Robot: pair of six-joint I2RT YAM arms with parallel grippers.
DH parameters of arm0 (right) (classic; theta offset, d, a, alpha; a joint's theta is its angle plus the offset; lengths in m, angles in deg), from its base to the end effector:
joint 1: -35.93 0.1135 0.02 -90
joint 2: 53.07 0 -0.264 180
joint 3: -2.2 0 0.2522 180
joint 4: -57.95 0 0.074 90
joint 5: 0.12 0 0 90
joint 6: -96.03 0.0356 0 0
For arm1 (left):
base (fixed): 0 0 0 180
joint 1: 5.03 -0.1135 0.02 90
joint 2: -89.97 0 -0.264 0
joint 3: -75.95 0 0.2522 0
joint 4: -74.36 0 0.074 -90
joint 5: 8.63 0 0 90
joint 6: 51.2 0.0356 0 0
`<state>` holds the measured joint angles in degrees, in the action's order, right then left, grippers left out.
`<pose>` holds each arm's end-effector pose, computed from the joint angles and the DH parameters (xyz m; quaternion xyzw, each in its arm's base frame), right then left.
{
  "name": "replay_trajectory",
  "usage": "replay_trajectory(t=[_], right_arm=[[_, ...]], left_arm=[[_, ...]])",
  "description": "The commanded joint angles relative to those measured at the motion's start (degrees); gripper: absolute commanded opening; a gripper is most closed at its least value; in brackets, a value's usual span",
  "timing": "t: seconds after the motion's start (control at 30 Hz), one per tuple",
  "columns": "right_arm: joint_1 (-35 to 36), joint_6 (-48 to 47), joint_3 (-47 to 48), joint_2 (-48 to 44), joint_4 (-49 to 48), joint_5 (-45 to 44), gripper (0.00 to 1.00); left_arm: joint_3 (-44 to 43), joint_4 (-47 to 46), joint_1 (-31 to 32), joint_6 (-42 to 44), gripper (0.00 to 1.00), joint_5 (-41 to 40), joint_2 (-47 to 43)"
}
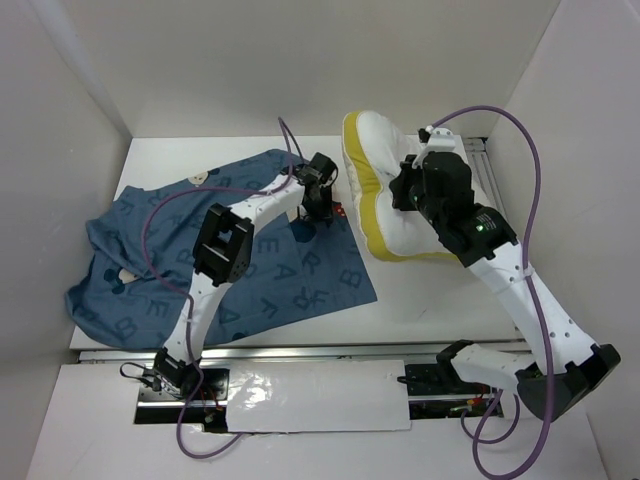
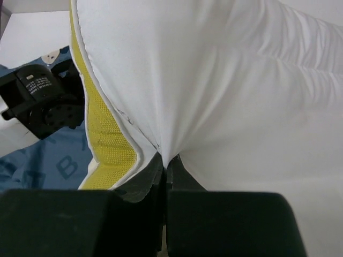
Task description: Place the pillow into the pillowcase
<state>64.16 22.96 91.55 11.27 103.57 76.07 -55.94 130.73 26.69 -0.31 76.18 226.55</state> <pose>0.2118 0.1041 0.4199 -0.0123 0.8190 0.1257 0.5597 0.4407 -0.2686 0.1786 -0.0736 0.9645 -0.1089 0.2288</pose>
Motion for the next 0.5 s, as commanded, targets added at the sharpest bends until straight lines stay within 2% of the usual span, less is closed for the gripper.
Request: replay_trajectory(t=[0.0, 0.13, 0.33, 0.47], right_arm=[[-0.4, -0.1, 3.2, -2.1, -7.7, 0.8, 0.0], [-0.9, -0.1, 3.2, -3.8, -8.3, 0.8, 0.0], [-1.9, -0.1, 3.2, -4.8, -8.3, 0.3, 0.0], [-2.6, -0.1, 1.8, -6.0, -8.9, -0.3, 0.0]], left_arm=[[-2.9, 1.2, 0.9, -2.8, 0.6, 0.3, 2.7], [-2.4, 1.2, 3.0, -3.3, 0.59, 2.1, 4.5], [-3.0, 0.6, 9.3, 1.9, 0.59, 3.4, 5.8], [0.3, -2.1, 13.4, 5.0, 0.59, 9.0, 4.8]])
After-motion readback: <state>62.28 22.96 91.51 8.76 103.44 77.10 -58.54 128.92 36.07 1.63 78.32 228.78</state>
